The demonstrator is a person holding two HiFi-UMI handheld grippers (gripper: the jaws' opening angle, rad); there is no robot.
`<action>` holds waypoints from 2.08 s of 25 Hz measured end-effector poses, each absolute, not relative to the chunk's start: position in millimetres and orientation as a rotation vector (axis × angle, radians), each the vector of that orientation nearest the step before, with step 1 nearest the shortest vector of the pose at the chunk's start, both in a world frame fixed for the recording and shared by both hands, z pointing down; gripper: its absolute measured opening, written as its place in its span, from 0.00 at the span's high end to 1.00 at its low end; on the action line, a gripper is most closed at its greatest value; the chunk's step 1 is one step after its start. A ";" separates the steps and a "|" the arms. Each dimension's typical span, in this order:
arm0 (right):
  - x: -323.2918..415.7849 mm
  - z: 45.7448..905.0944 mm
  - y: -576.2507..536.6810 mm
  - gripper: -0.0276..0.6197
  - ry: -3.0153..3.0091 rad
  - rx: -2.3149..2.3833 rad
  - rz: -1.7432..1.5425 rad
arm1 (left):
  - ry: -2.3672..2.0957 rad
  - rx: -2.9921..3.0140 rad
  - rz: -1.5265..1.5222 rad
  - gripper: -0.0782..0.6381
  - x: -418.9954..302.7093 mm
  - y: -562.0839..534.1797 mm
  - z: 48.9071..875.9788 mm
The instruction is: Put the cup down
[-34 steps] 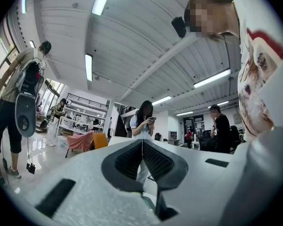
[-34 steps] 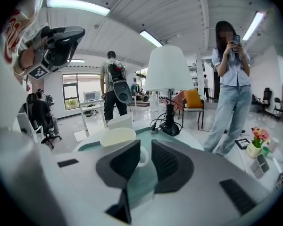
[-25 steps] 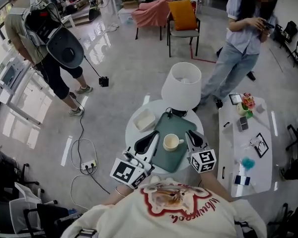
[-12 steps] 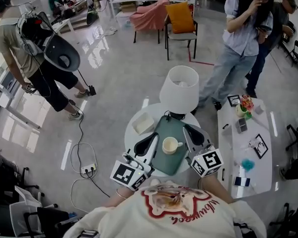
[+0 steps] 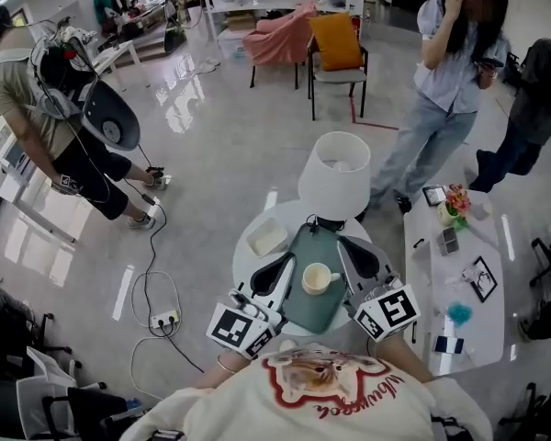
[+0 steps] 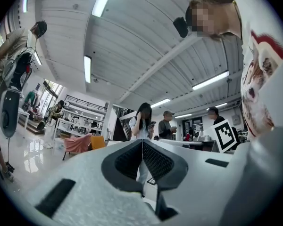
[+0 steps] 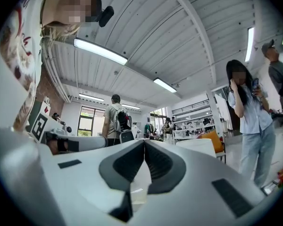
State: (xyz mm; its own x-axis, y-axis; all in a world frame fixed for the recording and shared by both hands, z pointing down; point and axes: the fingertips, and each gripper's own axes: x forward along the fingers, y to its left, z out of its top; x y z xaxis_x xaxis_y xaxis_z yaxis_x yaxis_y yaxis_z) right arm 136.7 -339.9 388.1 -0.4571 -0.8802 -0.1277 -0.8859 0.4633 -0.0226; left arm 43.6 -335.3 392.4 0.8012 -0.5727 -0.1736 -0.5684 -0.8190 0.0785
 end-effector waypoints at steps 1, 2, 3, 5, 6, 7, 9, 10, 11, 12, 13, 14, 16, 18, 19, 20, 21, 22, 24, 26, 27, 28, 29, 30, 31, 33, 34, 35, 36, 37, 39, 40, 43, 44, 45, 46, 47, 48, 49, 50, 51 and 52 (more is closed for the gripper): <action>134.7 384.1 -339.4 0.91 2.581 -1.552 0.064 | -0.934 2.962 -0.296 0.87 44.7 -335.2 392.7; 132.9 380.0 -339.0 0.91 2.581 -1.540 0.059 | -0.931 2.965 -0.294 0.87 45.5 -335.3 393.1; 131.4 376.0 -338.5 0.91 2.580 -1.532 0.055 | -0.931 2.966 -0.291 0.87 45.9 -335.6 393.4; 129.4 369.1 -338.0 0.91 2.575 -1.530 0.053 | -0.933 2.966 -0.290 0.87 45.0 -337.4 393.5; 128.7 366.8 -338.2 0.91 2.572 -1.532 0.050 | -0.935 2.964 -0.291 0.87 43.8 -338.6 393.2; 128.1 365.5 -338.4 0.91 2.570 -1.535 0.043 | -0.937 2.961 -0.292 0.87 42.6 -339.5 393.3; 127.1 365.6 -338.4 0.91 2.570 -1.539 0.034 | -0.937 2.957 -0.288 0.87 41.2 -340.5 394.7; 126.5 366.4 -338.3 0.91 2.571 -1.537 0.035 | -0.935 2.958 -0.284 0.87 41.1 -340.8 395.9; 125.8 367.3 -338.3 0.91 2.569 -1.535 0.035 | -0.933 2.961 -0.277 0.87 41.2 -341.0 397.2; 124.9 368.3 -338.5 0.91 2.565 -1.533 0.032 | -0.929 2.966 -0.268 0.87 41.0 -341.3 398.7; 123.7 369.3 -338.8 0.91 2.561 -1.533 0.026 | -0.924 2.969 -0.259 0.87 40.1 -341.5 400.0; 121.8 370.0 -339.1 0.91 2.558 -1.534 0.021 | -0.919 2.970 -0.253 0.87 38.6 -341.8 401.3; 117.2 371.7 -340.0 0.91 2.558 -1.536 0.019 | -0.909 2.968 -0.251 0.87 34.4 -342.2 403.1; 112.9 374.8 -341.7 0.91 2.561 -1.540 0.012 | -0.896 2.972 -0.254 0.87 30.8 -342.4 404.4; 111.1 376.6 -342.2 0.91 2.561 -1.542 0.009 | -0.890 2.978 -0.255 0.87 29.2 -342.2 405.3; 109.2 378.2 -342.2 0.91 2.560 -1.546 0.008 | -0.886 2.984 -0.255 0.87 27.4 -341.9 406.7; 107.1 379.5 -341.7 0.91 2.556 -1.549 0.008 | -0.884 2.988 -0.255 0.87 25.1 -341.6 408.6; 104.6 380.6 -340.8 0.91 2.552 -1.552 0.008 | -0.884 2.989 -0.256 0.87 22.4 -341.3 411.0; 98.2 382.9 -337.6 0.91 2.549 -1.557 0.012 | -0.883 2.984 -0.251 0.87 16.3 -339.7 416.1; 92.8 385.8 -333.4 0.91 2.551 -1.566 0.012 | -0.876 2.979 -0.238 0.87 12.0 -336.2 420.7; 91.6 387.1 -331.6 0.91 2.550 -1.573 0.010 | -0.869 2.979 -0.235 0.87 11.3 -334.3 421.8; 91.5 388.4 -330.2 0.91 2.547 -1.580 0.008 | -0.863 2.982 -0.234 0.87 11.4 -332.7 422.2; 92.2 389.7 -329.3 0.91 2.544 -1.587 0.008 | -0.858 2.986 -0.235 0.87 12.1 -331.3 421.7; 93.4 390.9 -328.3 0.91 2.542 -1.593 0.007 | -0.855 2.989 -0.239 0.87 13.1 -329.6 420.8; 94.5 391.7 -326.8 0.91 2.541 -1.597 0.007 | -0.853 2.991 -0.243 0.87 14.0 -327.3 419.6; 95.7 391.6 -321.4 0.91 2.544 -1.600 0.010 | -0.855 2.993 -0.250 0.87 15.0 -320.5 416.9; 96.1 390.2 -317.9 0.91 2.546 -1.599 0.017 | -0.857 2.995 -0.252 0.87 15.5 -316.7 415.4; 96.5 388.1 -314.2 0.91 2.547 -1.596 0.026 | -0.861 2.998 -0.254 0.87 16.0 -313.2 413.6; 96.8 385.5 -310.3 0.91 2.547 -1.592 0.036 | -0.864 3.002 -0.256 0.87 16.6 -309.8 411.5; 96.9 382.9 -305.9 0.91 2.547 -1.588 0.046 | -0.867 3.005 -0.260 0.87 17.2 -306.1 409.2; 95.7 378.9 -293.5 0.91 2.545 -1.583 0.060 | -0.867 3.012 -0.268 0.87 18.0 -294.7 405.0; 95.2 377.7 -285.5 0.91 2.546 -1.581 0.064 | -0.866 3.015 -0.271 0.87 18.7 -286.9 403.4; 97.5 377.0 -258.8 0.91 2.552 -1.584 0.068 | -0.866 3.019 -0.276 0.87 22.7 -261.2 400.8; 100.0 377.6 -249.4 0.91 2.554 -1.588 0.068 | -0.868 3.018 -0.278 0.87 24.8 -252.6 400.6; 103.2 378.3 -239.8 0.91 2.554 -1.592 0.068 | -0.870 3.018 -0.281 0.87 27.3 -244.0 400.7; 106.8 378.7 -229.8 0.91 2.555 -1.597 0.070 | -0.871 3.018 -0.283 0.87 30.2 -234.9 400.6; 110.5 378.9 -219.6 0.91 2.555 -1.602 0.072 | -0.872 3.018 -0.287 0.87 33.1 -225.3 400.4; 114.0 378.8 -209.0 0.91 2.554 -1.606 0.075 | -0.873 3.019 -0.291 0.87 35.7 -215.1 400.1; 116.9 378.5 -198.3 0.91 2.553 -1.608 0.076 | -0.875 3.018 -0.295 0.87 37.7 -204.7 400.1; 119.0 378.4 -187.3 0.91 2.551 -1.610 0.077 | -0.878 3.015 -0.298 0.87 39.2 -194.2 400.5; 120.4 378.5 -176.2 0.91 2.550 -1.611 0.077 | -0.882 3.012 -0.299 0.87 40.3 -183.6 401.5; 121.1 379.0 -165.0 0.91 2.552 -1.611 0.075 | -0.887 3.008 -0.298 0.87 41.3 -172.8 402.8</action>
